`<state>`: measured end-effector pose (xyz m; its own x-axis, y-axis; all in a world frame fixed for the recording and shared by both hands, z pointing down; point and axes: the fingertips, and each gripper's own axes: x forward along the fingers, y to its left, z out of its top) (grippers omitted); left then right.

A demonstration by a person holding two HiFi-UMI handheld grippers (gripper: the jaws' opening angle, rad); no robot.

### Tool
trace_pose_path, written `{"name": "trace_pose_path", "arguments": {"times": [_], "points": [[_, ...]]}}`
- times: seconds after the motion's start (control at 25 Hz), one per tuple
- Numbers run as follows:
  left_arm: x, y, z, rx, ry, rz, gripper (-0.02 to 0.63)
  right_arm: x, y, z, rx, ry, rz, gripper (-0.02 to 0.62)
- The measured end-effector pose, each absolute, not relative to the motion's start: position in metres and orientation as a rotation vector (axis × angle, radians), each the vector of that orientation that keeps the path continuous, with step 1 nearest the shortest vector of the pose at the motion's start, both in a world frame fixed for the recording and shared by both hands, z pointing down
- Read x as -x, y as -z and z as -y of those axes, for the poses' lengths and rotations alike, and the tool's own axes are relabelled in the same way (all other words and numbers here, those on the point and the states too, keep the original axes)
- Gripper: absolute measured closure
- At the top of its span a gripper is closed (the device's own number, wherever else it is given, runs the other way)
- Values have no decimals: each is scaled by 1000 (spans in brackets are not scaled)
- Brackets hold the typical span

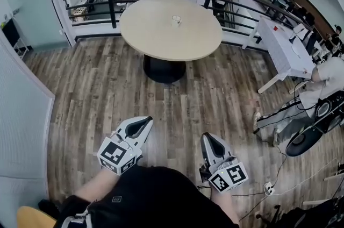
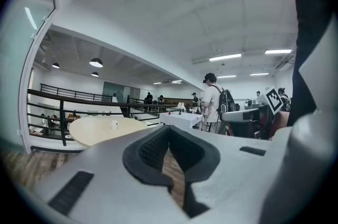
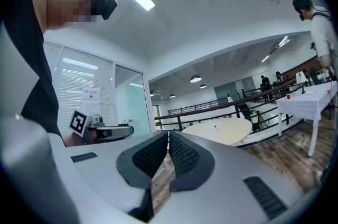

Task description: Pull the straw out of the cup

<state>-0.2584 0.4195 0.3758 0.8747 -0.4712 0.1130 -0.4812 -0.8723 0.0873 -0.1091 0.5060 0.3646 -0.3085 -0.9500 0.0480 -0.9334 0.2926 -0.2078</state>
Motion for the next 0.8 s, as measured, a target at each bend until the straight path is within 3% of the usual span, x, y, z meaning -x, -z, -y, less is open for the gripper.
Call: {"name": "trace_pose_path", "arguments": {"times": [0.44, 0.8], "points": [[204, -385, -442, -2934, -145, 775, 597, 45, -383, -551, 1809, 336, -2412, 571], [169, -394, -407, -2890, -143, 730, 597, 10, -382, -521, 1806, 344, -2384, 571]]}}
